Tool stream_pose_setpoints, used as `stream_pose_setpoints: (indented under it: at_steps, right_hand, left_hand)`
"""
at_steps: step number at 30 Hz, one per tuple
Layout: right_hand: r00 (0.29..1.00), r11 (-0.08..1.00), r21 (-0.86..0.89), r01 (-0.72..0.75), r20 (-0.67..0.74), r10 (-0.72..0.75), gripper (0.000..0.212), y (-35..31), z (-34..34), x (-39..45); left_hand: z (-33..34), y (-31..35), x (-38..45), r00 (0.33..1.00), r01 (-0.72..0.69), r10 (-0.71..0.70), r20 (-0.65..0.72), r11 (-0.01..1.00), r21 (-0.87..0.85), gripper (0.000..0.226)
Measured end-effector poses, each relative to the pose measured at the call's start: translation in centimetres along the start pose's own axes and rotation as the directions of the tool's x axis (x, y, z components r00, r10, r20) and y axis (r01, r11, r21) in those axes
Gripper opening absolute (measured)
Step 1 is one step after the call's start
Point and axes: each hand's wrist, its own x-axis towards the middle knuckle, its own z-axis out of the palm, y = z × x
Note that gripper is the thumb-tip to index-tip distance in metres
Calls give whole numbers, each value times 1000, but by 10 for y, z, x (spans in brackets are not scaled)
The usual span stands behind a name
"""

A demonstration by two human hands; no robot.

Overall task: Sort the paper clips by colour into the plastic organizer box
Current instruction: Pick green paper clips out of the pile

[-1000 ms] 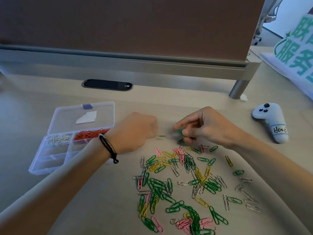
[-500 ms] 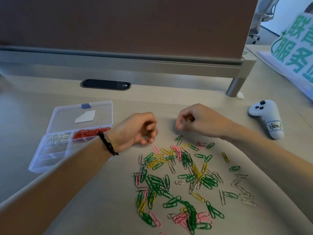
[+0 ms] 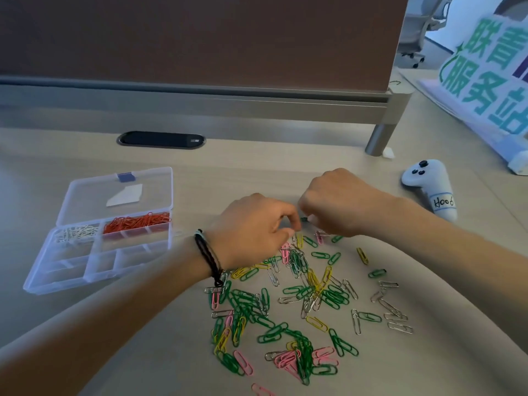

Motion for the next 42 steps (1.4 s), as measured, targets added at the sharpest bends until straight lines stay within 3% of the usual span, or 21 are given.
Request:
stream_pose_setpoints:
  at_steps: [4,7,9,11,14,16,18,19,21,22,23,25,26,28,30,31,33,34,36,39,42]
  right_hand:
    - [999,999,38,-12,-49,14,17,8,8,-7]
    - [987,934,339,-118,-63,147,14,18,18,-15]
    - [964,751,633,-186,-29,263,11,27,23,-24]
    - [941,478,854,-206,38,338,18,33,24,-37]
    - [926,70,974,-216,182,332,25,36,26,-51]
    - [923,-62,975,-214,223,314,33,36,29,-57]
    - [923,-166,965,-204,246,295,34,35,31,-61]
    - [921,-239,949,-203,269,282,32,35,33,-63]
    - [916,-463,864,-198,331,226,27,34,37,-67]
    - [916,-590,788,-178,352,194,24,33,39,-69]
    - [916,-690,708,-148,361,174,22,32,41,-70]
    - [913,-777,622,-98,367,179,21,31,46,-71]
    - [913,-782,616,-90,364,182,21,31,48,-71]
    - [922,-738,667,-103,343,181,18,31,50,-70]
    - [930,-617,775,-135,314,191,19,33,50,-69]
    - [931,-519,841,-154,300,210,26,34,49,-68]
    - [939,-291,938,-187,258,229,28,36,47,-66]
    - [945,-158,969,-191,225,235,23,36,45,-65]
    - [962,195,967,-163,112,251,11,38,40,-64]
    - [969,604,785,-138,-19,246,14,36,36,-64]
    - [983,848,510,-146,-20,181,13,26,32,-63]
  left_hand:
    - [7,19,15,993,-115,108,47,976,184,18]
    - [13,26,22,987,-155,134,93,949,276,21]
    - [14,27,24,982,-183,155,107,915,360,21]
    - [16,28,26,974,-222,180,134,871,439,20]
    - [17,29,29,958,-283,208,197,793,539,19]
    - [18,28,30,953,-302,222,208,771,560,11]
    - [16,25,28,961,-269,199,194,841,470,5]
    - [16,22,27,970,-225,176,170,913,341,7]
    - [17,18,26,989,-76,95,117,984,-159,13]
    - [18,18,26,993,28,31,114,876,-482,16]
    - [19,19,26,987,134,-25,160,676,-725,17]
    - [18,20,27,945,322,-29,326,263,-909,18]
    - [17,20,28,921,386,5,390,133,-913,20]
    - [15,21,29,895,444,42,444,19,-896,28]
    - [15,21,29,893,449,-11,449,57,-892,33]
    - [15,22,29,903,429,-47,428,161,-889,34]
    - [16,24,26,953,291,-106,284,578,-762,33]
    - [18,25,23,979,175,-73,191,782,-599,26]
    - [20,28,18,994,-21,47,97,967,-256,11]
    - [17,39,12,978,-168,134,159,961,222,15]
    - [20,45,14,942,-328,225,250,775,540,6]
